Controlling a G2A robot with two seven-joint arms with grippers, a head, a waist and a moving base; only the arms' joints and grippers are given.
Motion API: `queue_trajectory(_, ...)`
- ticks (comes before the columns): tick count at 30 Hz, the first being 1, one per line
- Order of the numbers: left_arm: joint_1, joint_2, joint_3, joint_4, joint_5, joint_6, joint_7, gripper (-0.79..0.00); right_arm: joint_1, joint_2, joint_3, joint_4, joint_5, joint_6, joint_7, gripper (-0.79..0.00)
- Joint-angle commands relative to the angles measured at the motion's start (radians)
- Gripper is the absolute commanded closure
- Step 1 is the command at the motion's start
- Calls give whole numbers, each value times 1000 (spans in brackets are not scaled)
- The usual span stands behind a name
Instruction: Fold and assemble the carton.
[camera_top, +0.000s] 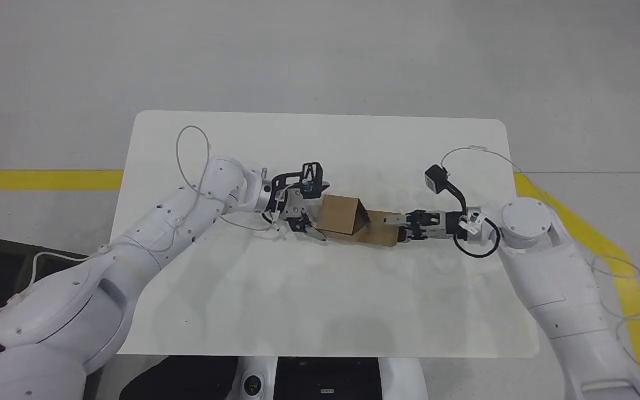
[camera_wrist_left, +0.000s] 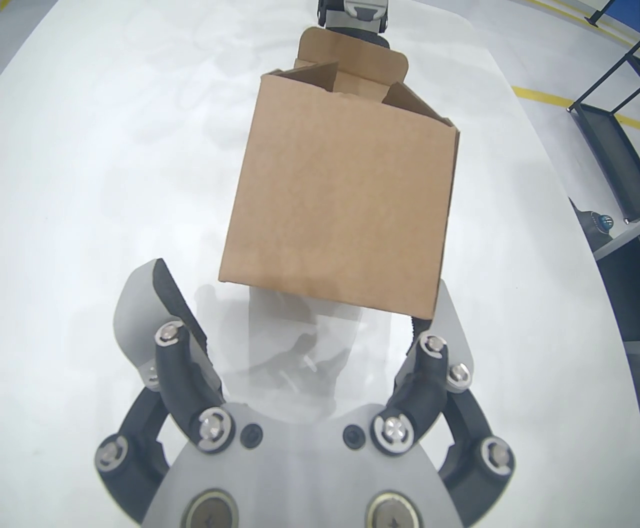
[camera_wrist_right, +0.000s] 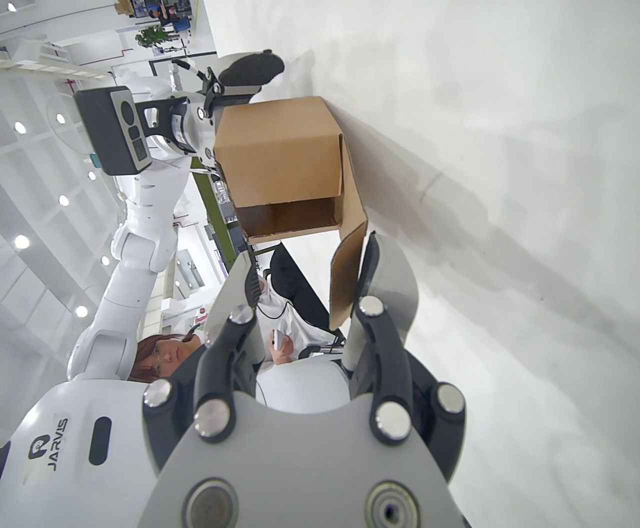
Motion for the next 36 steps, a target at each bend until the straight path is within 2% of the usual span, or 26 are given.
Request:
queue_trajectory(1, 4, -2, -8, -4, 2, -1, -2, -785, -3, 1, 3, -9, 5, 0, -4, -366)
queue_trajectory(22, 30, -17, -64, -39, 77, -1, 16, -785, 59, -17, -68, -41, 47, -32, -57, -363)
queue_trajectory(30, 32, -18, -74, -28, 82, -1, 10, -785, 101, -24, -120, -25, -47, -24, -92, -372)
queue_trajectory(36, 35, -13, -83, -14, 81, -1, 10, -785, 120, -15, -87, 42, -93, -24, -119, -416)
